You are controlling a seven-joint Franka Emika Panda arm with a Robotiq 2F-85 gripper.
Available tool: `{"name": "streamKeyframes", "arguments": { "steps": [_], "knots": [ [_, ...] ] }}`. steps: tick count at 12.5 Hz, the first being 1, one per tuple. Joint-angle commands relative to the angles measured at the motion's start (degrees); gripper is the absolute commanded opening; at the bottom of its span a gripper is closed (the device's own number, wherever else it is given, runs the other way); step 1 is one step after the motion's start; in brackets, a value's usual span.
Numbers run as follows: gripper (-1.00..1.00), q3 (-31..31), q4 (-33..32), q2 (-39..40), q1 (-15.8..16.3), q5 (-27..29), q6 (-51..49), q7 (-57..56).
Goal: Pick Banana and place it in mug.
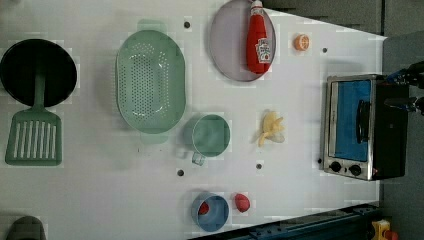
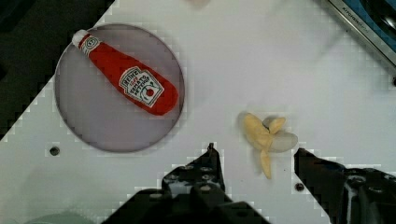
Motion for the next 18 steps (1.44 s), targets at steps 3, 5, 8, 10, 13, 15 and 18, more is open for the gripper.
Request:
{"name": "streamKeyframes", "arguments": {
  "steps": [3,5,8,10,13,15,18],
  "knots": [
    [1.00,-2.7,-16.6,-21.3,-1.5,-0.5,-10.3,-5.4],
    [1.00,-2.5,-20.7,-20.1,-1.3,-0.5,-7.6,-6.7],
    [1.00,-1.7,-27.9,-16.7,-1.2,-0.5,3.6,-11.6],
    [1.00,-1.2,-32.4,-12.9,-1.2,-0.5,13.7,-17.3],
    [1.00,-1.1,-36.9,-5.6,-1.2,-0.5,27.2,-30.6],
    [1.00,-1.0,-37.8,-0.8,-1.2,-0.5,33.5,-38.9],
    [1.00,-0.5,-38.0,6.7,-1.2,-0.5,39.6,-44.1]
  ]
}}
